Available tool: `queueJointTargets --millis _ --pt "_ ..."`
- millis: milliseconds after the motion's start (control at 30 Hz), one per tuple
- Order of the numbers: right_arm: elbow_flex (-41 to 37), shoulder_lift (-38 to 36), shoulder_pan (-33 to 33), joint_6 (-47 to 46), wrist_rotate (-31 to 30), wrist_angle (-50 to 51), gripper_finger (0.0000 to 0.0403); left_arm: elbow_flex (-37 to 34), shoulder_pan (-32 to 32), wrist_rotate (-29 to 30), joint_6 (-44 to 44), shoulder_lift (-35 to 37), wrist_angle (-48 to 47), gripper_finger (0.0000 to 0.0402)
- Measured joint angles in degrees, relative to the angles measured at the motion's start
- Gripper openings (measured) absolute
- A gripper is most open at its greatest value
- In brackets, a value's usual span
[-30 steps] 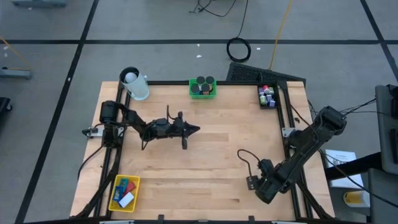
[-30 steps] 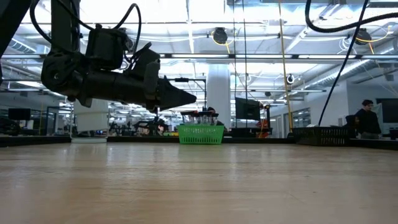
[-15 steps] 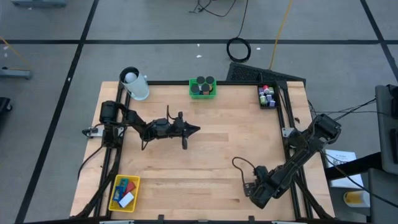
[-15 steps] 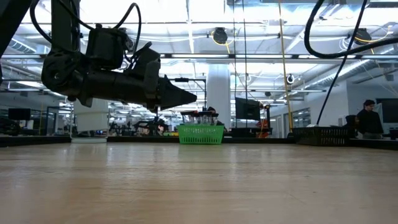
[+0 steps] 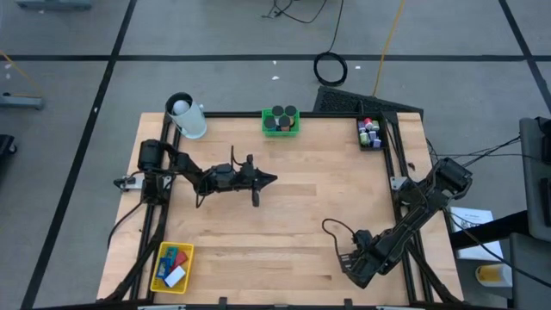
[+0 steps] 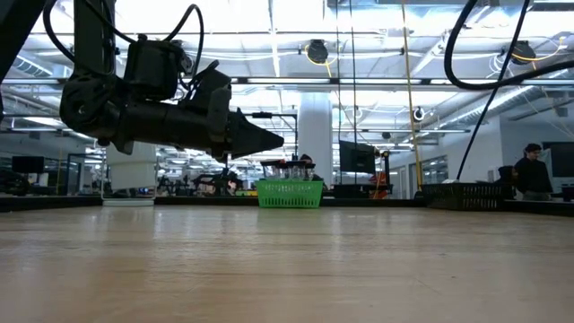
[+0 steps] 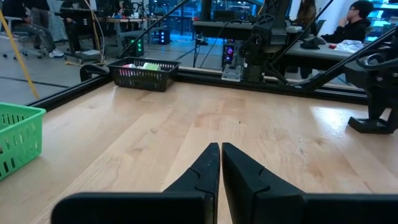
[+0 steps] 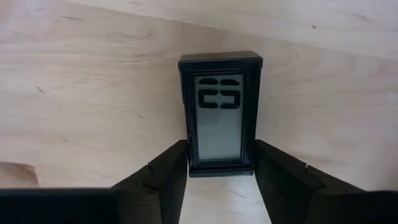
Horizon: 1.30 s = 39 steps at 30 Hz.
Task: Pick & Place Office items
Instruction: Put the black timer into the yellow basket
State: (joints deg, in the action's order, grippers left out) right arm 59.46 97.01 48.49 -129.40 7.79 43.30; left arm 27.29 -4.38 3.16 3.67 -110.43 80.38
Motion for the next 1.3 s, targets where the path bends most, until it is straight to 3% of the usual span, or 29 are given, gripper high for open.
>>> queueJointTargets --millis 433,600,733,933,1167,1300 --pt "-0.3 -0.1 -0.7 7.1 0.2 -0.8 0.0146 0.0 -0.3 -0.1 2.9 0.0 -0.8 0.0021" --pt "0.4 -1.6 -4.8 16.6 2.9 2.7 0.0152 0.0 -1.9 -0.3 6.5 0.0 -1.3 0.0021" --pt "2.7 -2.9 -9.4 29.2 1.8 10.6 0.015 -0.1 -3.7 -3.1 10.2 0.0 -3.3 0.0021" --pt "1.5 -3.1 -19.4 57.1 -8.9 16.2 0.0153 -0.1 -7.6 -12.9 17.2 0.0 -9.3 0.0021" --pt "-1.9 -3.0 -33.8 89.3 -26.5 5.8 0.0153 -0.1 -10.0 -16.0 25.6 0.0 -11.7 0.0021" --pt "-1.9 -3.0 -39.8 99.3 -28.9 -8.2 0.0157 0.0 -7.4 -17.4 24.4 0.0 -8.6 0.0025"
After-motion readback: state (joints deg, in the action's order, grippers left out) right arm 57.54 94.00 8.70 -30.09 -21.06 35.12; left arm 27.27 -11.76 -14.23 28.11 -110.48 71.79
